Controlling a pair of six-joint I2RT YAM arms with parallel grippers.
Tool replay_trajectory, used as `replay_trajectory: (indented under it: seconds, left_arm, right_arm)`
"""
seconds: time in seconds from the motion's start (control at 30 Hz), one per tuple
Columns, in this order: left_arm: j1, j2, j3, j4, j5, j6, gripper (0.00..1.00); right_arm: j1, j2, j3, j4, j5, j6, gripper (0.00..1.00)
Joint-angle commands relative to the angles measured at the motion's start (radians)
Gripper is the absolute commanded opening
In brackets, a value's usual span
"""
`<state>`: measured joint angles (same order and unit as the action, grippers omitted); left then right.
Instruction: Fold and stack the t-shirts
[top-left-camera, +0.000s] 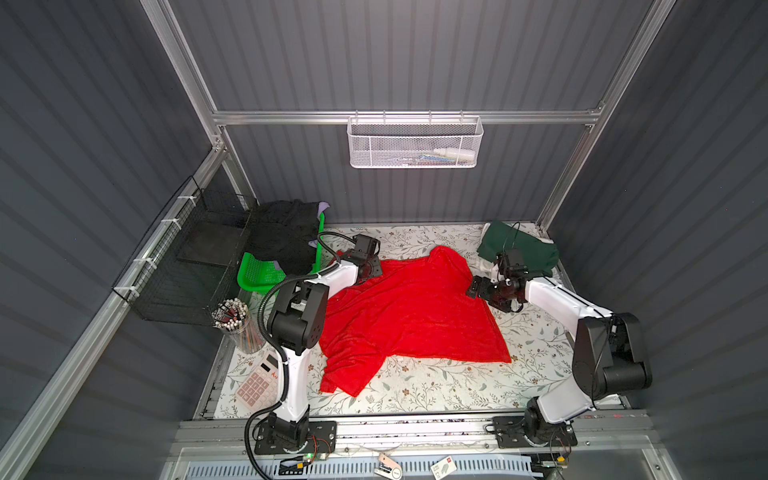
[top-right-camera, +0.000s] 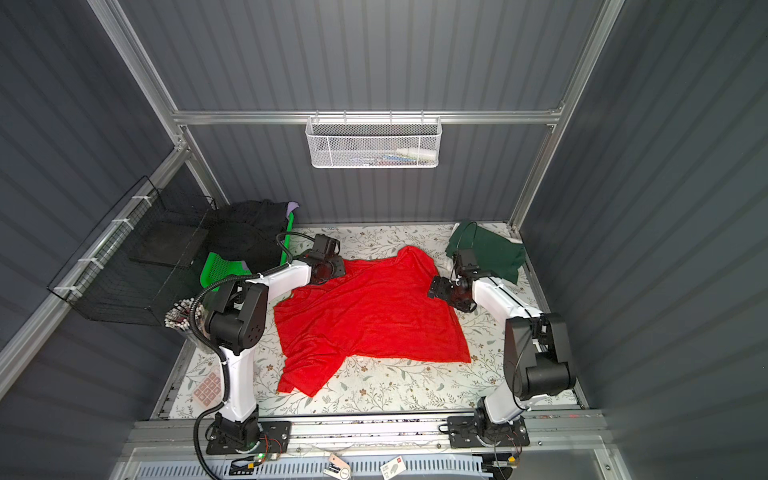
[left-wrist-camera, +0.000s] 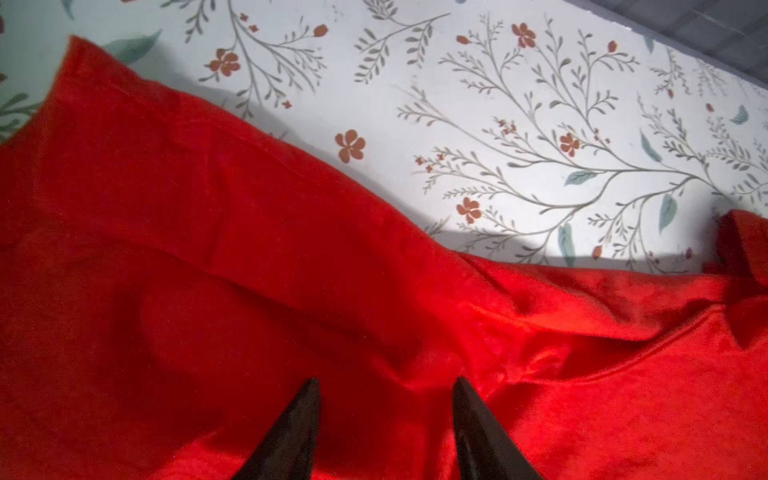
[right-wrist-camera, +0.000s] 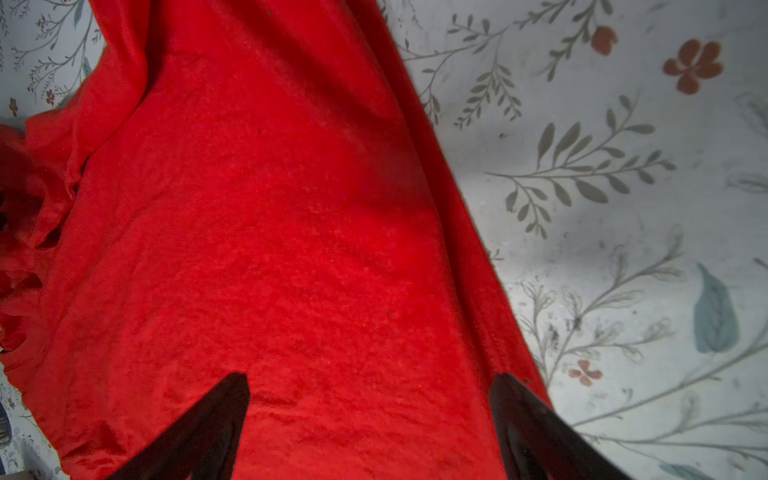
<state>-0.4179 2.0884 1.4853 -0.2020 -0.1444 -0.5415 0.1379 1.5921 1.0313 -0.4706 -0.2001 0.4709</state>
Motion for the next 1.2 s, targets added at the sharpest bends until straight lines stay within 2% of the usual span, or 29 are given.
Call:
replay_trajectory:
  seconds: [0.0,0.2,0.43,0.63,0.73,0.87,1.03,1.17]
  left_arm:
    - [-0.005,0.031,0.035,-0.023,0.026,0.023,0.51]
    - [-0.008,0.031,0.037,-0.041,0.036,0.023,0.49]
    - [-0.023,-0.021,-0.022,-0.054,-0.01,0.062,0.48]
    - [-0.041,-0.008,-0.034,-0.039,0.04,0.09,0.48]
    - [-0.053,-0.002,-0.024,-0.052,0.005,0.107,0.47]
    - [-0.055,0.019,0.013,-0.101,-0.028,0.13,0.42]
    - [-0.058,-0.007,-0.008,-0.096,-0.038,0.142,0.42]
    - [-0.067,-0.001,-0.007,-0.116,-0.091,0.165,0.43]
  right_arm:
    - [-0.001,-0.005,-0.011,0.008,-0.012,0.004,0.92]
    - [-0.001,-0.006,-0.006,0.004,-0.017,-0.002,0.92]
    - [-0.001,-0.009,-0.004,-0.002,-0.015,-0.011,0.91]
    - [-0.001,-0.004,0.001,-0.005,-0.014,-0.017,0.9]
    - [-0.001,0.004,0.007,-0.007,-0.017,-0.018,0.9]
    - [-0.001,0.008,0.017,-0.013,-0.015,-0.024,0.9]
    - [-0.001,0.005,0.015,-0.013,-0.009,-0.032,0.9]
    - [-0.001,0.011,0.019,-0.014,-0.019,-0.033,0.9]
